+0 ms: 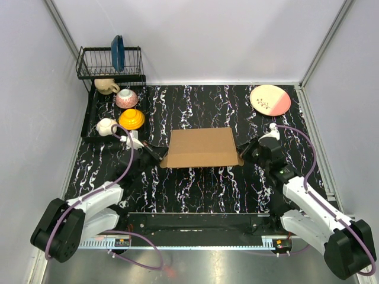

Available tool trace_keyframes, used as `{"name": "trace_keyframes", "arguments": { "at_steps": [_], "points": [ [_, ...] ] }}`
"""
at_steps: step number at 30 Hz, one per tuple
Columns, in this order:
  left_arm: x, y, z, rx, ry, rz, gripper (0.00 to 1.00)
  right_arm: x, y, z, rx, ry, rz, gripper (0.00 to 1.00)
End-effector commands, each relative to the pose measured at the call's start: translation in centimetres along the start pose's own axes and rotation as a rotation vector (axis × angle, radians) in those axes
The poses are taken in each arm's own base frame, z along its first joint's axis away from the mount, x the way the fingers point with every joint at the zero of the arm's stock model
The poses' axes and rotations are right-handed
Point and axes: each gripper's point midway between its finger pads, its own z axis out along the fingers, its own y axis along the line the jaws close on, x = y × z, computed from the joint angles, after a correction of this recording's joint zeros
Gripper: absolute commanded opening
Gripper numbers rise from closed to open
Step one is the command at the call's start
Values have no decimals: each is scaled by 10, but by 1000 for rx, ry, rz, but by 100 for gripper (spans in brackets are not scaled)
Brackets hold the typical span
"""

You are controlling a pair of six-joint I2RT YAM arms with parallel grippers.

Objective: Fold the paper box

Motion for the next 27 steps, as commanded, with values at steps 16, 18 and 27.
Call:
{"name": "trace_keyframes", "arguments": {
  "at_steps": [16,18,27],
  "points": [
    [-9,-56,-16,180,17,-8,0,-3,35,-22,-134,27,56,24],
    [-10,-50,-14,162,7,4,0,1,31,-20,-126,33,52,25],
    [12,9,2,38,-7,5,0,30,-21,4,2,52,27,24]
  ]
}}
